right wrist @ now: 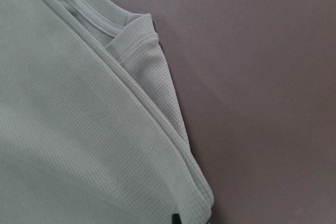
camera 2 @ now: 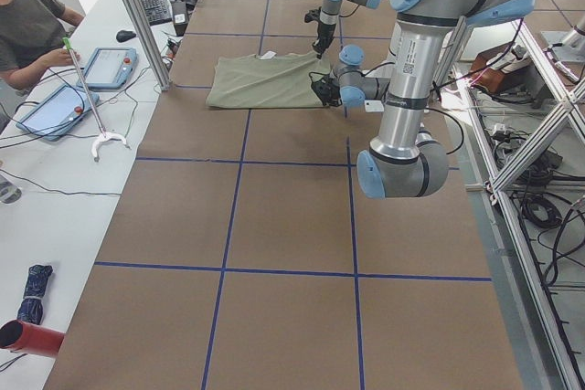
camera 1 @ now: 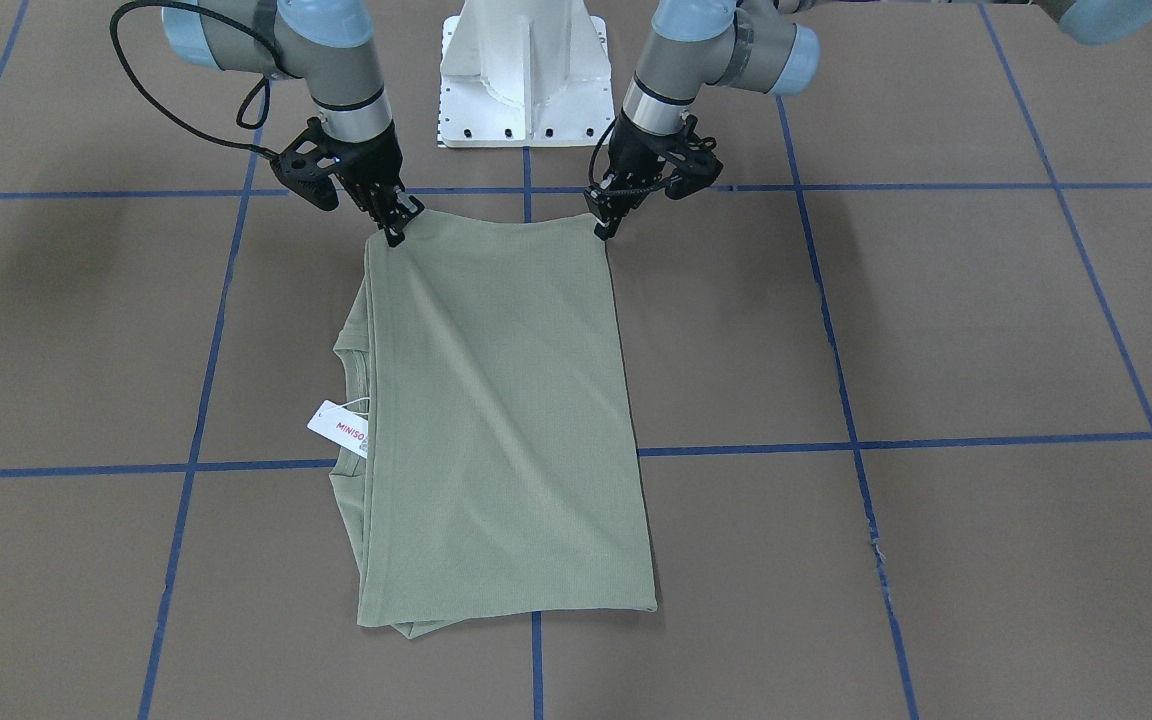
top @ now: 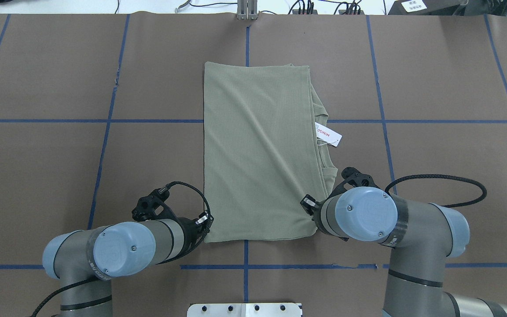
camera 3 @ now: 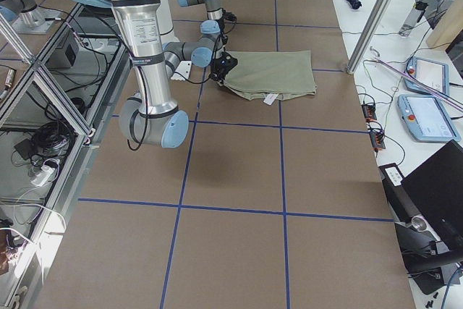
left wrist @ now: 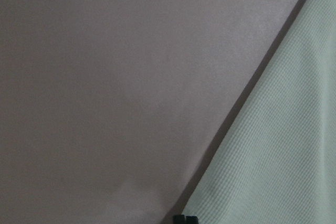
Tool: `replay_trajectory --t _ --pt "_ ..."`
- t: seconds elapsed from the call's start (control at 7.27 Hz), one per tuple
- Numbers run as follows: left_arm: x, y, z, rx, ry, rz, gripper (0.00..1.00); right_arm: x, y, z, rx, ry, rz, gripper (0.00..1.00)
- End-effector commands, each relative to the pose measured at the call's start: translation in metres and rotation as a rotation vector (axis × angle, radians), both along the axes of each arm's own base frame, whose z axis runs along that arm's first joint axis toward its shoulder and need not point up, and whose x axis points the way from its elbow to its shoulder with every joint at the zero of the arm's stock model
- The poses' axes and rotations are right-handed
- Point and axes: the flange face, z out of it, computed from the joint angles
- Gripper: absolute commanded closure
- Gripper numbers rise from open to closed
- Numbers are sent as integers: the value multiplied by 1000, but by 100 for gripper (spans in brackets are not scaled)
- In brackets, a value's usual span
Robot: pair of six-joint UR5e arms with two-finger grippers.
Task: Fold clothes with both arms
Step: 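Grasp the shirt edge nearest the robot with both grippers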
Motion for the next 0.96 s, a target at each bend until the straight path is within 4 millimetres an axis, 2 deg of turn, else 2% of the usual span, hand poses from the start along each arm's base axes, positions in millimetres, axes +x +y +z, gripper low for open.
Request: replay_trajectory --t 0.0,0.14,0.28,0.69,0.83 --pt "-5 1 -5 4 12 3 100 -1 1 -1 0 -2 -2 100" --pt "-7 0 -6 3 14 0 86 0 1 -2 0 -3 0 100" --pt "-6 1 -5 3 12 1 44 0 1 -2 0 -3 0 100" --pt "1 5 -4 1 8 8 44 0 1 -2 2 -4 -2 100" --pt "7 12 -4 0 7 21 45 0 0 -3 1 -6 0 100"
